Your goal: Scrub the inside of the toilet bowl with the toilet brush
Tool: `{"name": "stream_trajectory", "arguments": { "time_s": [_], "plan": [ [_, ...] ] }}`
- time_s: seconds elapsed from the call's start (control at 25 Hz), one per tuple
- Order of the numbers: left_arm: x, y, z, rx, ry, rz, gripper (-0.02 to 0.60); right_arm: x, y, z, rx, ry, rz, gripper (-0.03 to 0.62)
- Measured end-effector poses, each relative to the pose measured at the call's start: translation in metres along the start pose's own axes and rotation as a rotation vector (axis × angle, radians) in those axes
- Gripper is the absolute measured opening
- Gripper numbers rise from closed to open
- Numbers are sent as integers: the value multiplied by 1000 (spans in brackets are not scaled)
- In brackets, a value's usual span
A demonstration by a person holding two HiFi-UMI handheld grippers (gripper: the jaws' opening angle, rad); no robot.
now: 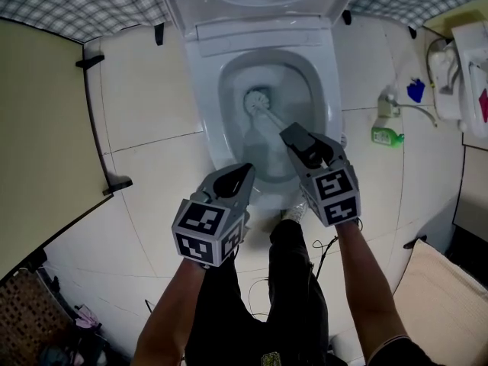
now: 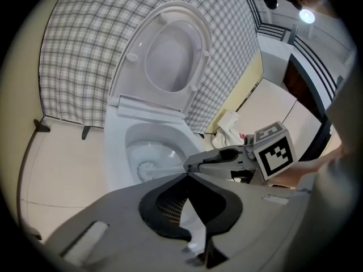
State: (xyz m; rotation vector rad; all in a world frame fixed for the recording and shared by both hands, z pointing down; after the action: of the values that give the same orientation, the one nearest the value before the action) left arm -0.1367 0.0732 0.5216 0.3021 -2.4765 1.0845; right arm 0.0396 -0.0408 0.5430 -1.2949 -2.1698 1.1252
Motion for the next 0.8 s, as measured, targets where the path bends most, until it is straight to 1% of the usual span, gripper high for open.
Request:
{"name": "stream_trajectory", "arguments": {
  "time_s": [0.12, 0.24, 0.4, 0.52, 0.64, 0.8],
  "plan": [
    [0, -1, -2, 2, 1, 5, 9, -9, -7, 1, -9, -41, -18, 199],
    [-4, -3, -5, 8, 3, 0, 9, -14, 1, 1, -7, -12, -35, 199],
    [-7, -3, -7, 12, 3, -2, 9, -21, 18, 2, -5, 31, -104, 199],
    [-11, -5, -5, 8, 0, -9, 9, -23, 23, -1, 34, 35, -120, 199],
    [-11, -4, -3, 5, -4, -9, 9, -15, 28, -10, 91, 40, -104, 199],
    [-10, -3, -4, 8, -7, -6, 9, 4, 41, -29, 130, 33, -38, 199]
  ]
}}
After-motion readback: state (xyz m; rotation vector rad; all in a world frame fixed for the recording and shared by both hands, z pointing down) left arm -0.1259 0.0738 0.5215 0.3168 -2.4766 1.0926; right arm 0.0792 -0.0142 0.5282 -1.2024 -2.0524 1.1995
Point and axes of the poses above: the fingertips, and each gripper's own axes: y backward along the fingers, x to its left, z out of its top, the point moved 10 cm from there along y, backward along the fingers, and after that the axes turned 4 degrees about z, right-handed, at the moved point
